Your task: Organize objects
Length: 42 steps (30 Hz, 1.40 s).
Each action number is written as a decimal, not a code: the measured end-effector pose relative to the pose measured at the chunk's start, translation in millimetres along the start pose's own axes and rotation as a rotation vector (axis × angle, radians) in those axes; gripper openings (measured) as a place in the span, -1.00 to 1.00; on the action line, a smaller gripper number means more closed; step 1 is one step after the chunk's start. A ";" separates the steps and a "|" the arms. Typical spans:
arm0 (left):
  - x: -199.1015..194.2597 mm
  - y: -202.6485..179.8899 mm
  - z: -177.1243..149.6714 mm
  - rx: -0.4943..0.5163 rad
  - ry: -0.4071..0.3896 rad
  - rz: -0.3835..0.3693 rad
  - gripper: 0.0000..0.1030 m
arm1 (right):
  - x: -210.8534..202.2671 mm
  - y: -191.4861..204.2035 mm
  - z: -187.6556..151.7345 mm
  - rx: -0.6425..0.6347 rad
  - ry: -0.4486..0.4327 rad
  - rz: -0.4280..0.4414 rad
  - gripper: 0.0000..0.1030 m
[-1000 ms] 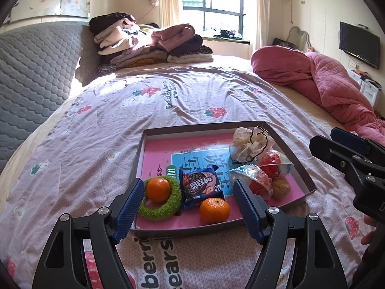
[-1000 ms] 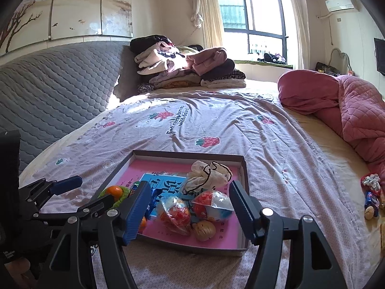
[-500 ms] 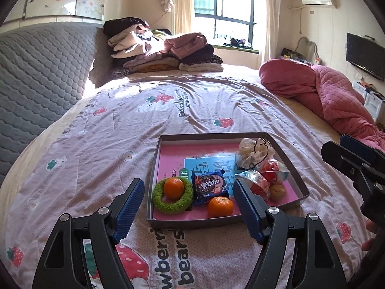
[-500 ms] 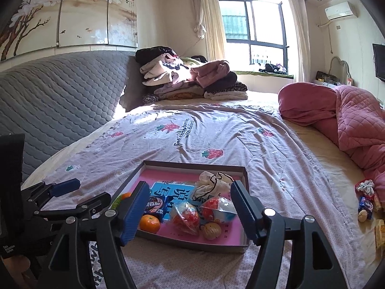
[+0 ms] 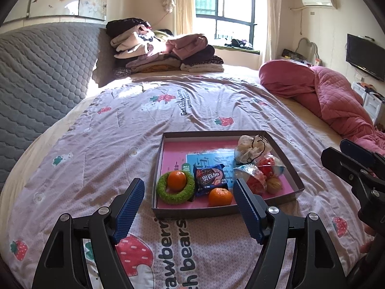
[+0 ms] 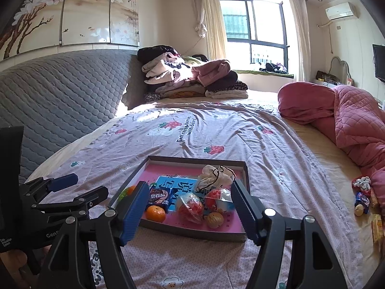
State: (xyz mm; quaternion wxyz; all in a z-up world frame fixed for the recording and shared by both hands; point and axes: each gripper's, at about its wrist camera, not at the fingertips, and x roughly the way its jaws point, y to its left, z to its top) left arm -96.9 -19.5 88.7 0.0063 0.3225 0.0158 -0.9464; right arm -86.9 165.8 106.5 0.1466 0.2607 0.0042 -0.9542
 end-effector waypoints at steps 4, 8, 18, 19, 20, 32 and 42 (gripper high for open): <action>-7.9 -1.1 -4.8 0.005 -0.005 -0.005 0.50 | -3.7 -0.7 -2.4 0.003 0.001 -0.004 0.35; -13.4 -1.8 -10.1 0.008 -0.008 0.006 0.50 | -7.1 -0.1 -5.4 0.003 0.005 -0.006 0.35; -17.4 2.7 -20.5 -0.019 0.003 0.007 0.50 | -9.8 1.5 -15.7 0.006 0.013 -0.006 0.35; -17.4 2.5 -21.7 -0.018 0.003 0.015 0.50 | -9.7 2.3 -16.3 0.006 0.013 -0.005 0.35; -17.7 2.6 -22.9 -0.017 0.003 0.022 0.50 | -9.6 2.7 -17.6 0.005 0.015 -0.006 0.35; -18.4 0.7 -41.0 -0.015 0.011 0.019 0.50 | -3.9 4.5 -37.3 -0.003 0.046 -0.010 0.35; -2.9 2.0 -63.0 -0.022 0.032 0.015 0.50 | 3.9 -0.1 -64.5 -0.009 0.077 -0.025 0.35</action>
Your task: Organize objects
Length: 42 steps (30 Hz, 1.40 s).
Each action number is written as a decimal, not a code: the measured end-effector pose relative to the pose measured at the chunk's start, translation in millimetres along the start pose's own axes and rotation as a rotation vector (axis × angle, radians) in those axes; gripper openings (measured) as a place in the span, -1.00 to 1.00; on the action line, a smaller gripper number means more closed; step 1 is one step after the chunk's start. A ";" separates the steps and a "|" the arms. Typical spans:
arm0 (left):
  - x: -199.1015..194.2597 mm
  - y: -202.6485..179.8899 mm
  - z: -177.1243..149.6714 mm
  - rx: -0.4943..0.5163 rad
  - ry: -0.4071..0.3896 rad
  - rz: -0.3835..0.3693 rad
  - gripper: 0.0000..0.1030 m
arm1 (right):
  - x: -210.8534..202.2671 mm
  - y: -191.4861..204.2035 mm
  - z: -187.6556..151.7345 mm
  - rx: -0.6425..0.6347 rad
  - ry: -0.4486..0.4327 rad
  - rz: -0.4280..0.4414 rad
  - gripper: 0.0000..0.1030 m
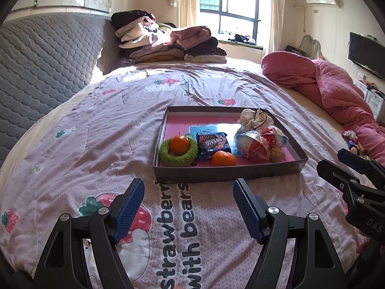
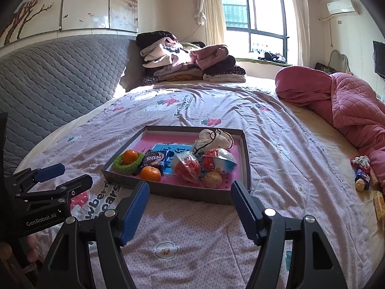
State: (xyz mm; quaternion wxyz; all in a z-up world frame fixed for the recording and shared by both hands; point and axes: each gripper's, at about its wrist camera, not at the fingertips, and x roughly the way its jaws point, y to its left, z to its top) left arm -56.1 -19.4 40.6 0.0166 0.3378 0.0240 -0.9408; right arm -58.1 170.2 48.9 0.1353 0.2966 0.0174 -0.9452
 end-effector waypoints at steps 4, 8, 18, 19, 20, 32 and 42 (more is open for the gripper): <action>7.0 -2.1 -10.3 0.001 0.005 -0.009 0.50 | 5.9 -1.2 -11.7 -0.001 0.008 -0.013 0.35; 13.5 -6.3 -20.5 0.020 0.015 -0.002 0.50 | 13.6 -3.0 -23.3 0.000 0.022 -0.020 0.35; 29.3 -3.4 -40.9 -0.004 0.050 -0.007 0.50 | 25.2 -6.7 -42.4 0.012 0.039 -0.036 0.35; 30.4 -2.7 -41.7 -0.006 0.047 -0.009 0.50 | 26.1 -6.8 -43.4 0.012 0.040 -0.039 0.35; 31.3 -2.4 -42.6 -0.007 0.046 -0.012 0.50 | 26.3 -7.3 -43.8 0.012 0.038 -0.038 0.35; 32.7 -3.6 -43.4 0.006 0.045 -0.017 0.50 | 33.8 -7.1 -48.4 0.008 0.062 -0.045 0.35; 36.4 -2.5 -44.9 0.006 0.061 -0.016 0.50 | 36.1 -8.4 -50.5 0.012 0.074 -0.046 0.35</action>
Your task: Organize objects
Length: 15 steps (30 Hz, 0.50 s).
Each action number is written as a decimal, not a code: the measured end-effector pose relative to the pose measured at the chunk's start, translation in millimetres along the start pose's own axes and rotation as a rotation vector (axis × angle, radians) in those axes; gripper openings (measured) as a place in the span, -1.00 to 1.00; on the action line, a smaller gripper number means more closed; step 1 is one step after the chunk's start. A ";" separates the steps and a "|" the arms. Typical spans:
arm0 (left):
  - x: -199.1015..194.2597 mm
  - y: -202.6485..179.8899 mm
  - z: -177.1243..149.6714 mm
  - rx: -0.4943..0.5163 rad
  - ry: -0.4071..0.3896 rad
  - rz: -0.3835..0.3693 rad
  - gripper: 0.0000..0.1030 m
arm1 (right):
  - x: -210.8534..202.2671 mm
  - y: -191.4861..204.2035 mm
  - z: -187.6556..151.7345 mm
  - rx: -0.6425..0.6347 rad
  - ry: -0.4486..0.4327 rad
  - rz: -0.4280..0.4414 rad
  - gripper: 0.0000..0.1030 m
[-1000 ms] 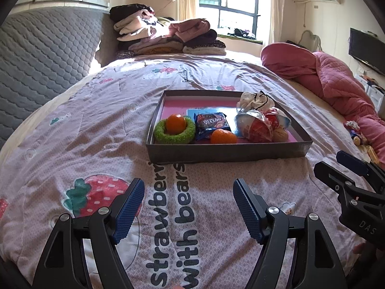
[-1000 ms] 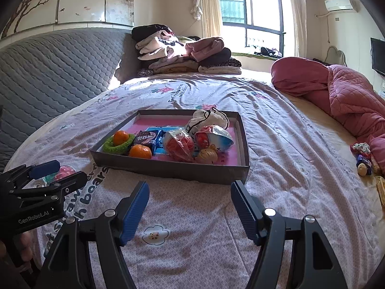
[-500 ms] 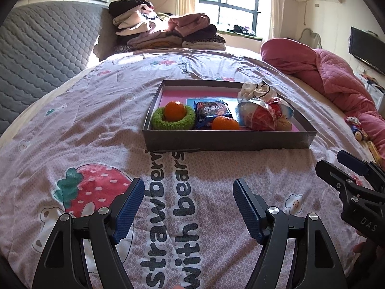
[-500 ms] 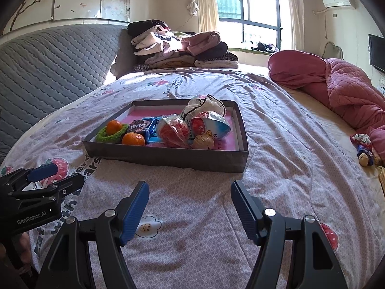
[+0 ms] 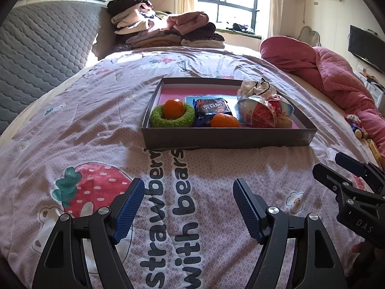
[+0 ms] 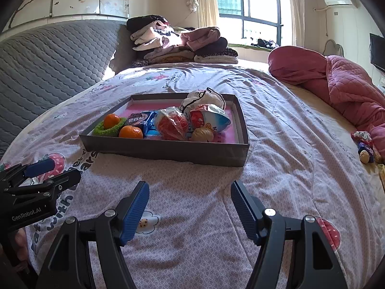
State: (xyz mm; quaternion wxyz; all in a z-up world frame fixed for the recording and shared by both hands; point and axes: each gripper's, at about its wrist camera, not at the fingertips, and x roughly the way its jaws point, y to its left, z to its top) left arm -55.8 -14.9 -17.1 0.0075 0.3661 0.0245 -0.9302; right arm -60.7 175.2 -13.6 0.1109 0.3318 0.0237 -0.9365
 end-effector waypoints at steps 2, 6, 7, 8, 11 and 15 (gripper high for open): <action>0.4 -0.3 -0.5 0.002 0.000 0.000 0.50 | 0.4 0.5 -0.3 -0.003 0.002 0.003 0.35; 2.1 0.0 -1.3 0.006 0.007 0.000 0.50 | 1.6 2.2 -1.7 -0.010 0.008 0.006 0.35; 2.4 0.2 -1.6 0.006 0.008 -0.001 0.50 | 1.9 2.5 -2.2 -0.011 0.009 0.006 0.35; 3.1 0.5 -1.4 0.007 0.010 -0.003 0.50 | 2.4 2.7 -2.5 -0.011 0.011 0.007 0.35; 4.2 0.5 -2.0 0.011 0.010 -0.008 0.50 | 3.0 2.5 -2.6 -0.010 0.013 0.007 0.35; 3.6 0.4 -1.4 0.011 0.004 -0.008 0.50 | 3.2 1.5 -2.5 -0.007 0.012 0.003 0.35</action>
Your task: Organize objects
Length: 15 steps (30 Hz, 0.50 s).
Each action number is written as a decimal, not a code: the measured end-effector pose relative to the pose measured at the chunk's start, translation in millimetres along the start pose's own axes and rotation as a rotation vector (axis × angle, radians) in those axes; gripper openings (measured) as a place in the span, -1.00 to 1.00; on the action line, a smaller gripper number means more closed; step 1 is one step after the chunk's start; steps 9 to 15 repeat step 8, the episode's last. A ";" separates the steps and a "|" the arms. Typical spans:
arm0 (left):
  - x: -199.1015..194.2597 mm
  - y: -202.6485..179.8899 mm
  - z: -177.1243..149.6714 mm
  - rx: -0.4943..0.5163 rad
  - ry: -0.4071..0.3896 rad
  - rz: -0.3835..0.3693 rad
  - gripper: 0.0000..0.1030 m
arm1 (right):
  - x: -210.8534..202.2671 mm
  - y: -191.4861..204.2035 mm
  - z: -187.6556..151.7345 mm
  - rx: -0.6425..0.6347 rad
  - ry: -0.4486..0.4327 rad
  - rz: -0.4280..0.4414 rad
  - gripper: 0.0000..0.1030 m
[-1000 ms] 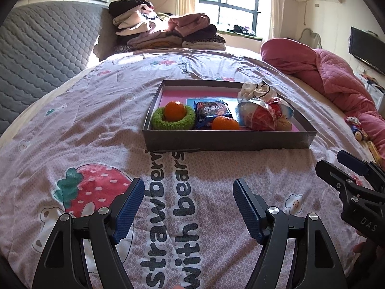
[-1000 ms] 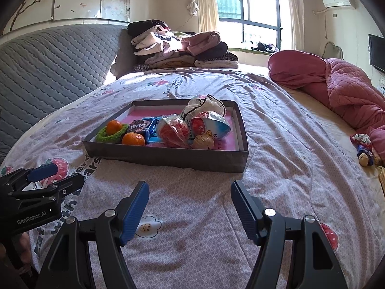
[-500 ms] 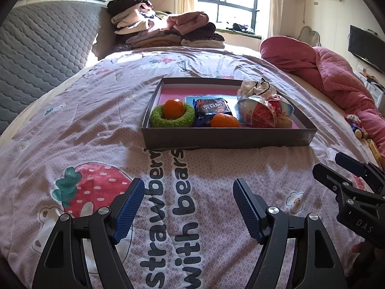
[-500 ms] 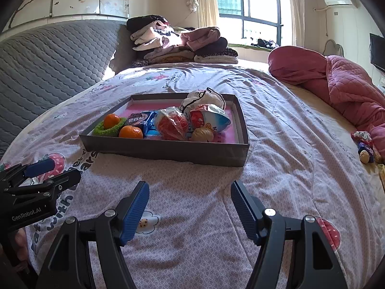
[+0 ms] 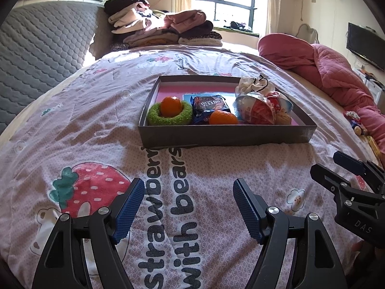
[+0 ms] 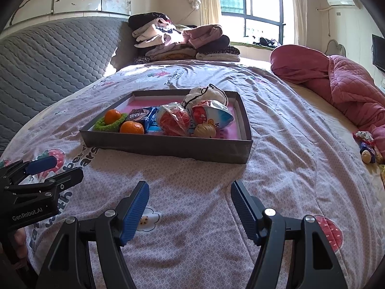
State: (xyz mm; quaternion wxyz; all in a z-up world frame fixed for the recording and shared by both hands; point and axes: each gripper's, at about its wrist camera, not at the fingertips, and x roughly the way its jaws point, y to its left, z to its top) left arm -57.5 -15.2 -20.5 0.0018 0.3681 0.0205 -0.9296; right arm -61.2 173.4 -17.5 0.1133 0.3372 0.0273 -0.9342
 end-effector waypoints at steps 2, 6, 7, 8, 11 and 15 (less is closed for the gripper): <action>-1.3 0.7 1.2 0.000 -0.007 0.007 0.50 | 0.4 -0.3 -0.3 0.000 0.002 0.001 0.35; -4.5 3.3 3.2 -0.005 -0.025 0.009 0.50 | 2.5 -1.0 -1.1 0.000 0.009 -0.002 0.35; -4.2 4.3 3.5 -0.012 -0.022 0.005 0.50 | 2.7 -0.8 -1.3 -0.001 0.009 -0.002 0.35; -3.9 5.0 3.3 -0.017 -0.020 0.001 0.50 | 2.7 -0.5 -1.5 -0.002 0.009 -0.003 0.35; -3.9 5.0 3.3 -0.017 -0.020 0.001 0.50 | 2.7 -0.5 -1.5 -0.002 0.009 -0.003 0.35; -3.9 5.0 3.3 -0.017 -0.020 0.001 0.50 | 2.7 -0.5 -1.5 -0.002 0.009 -0.003 0.35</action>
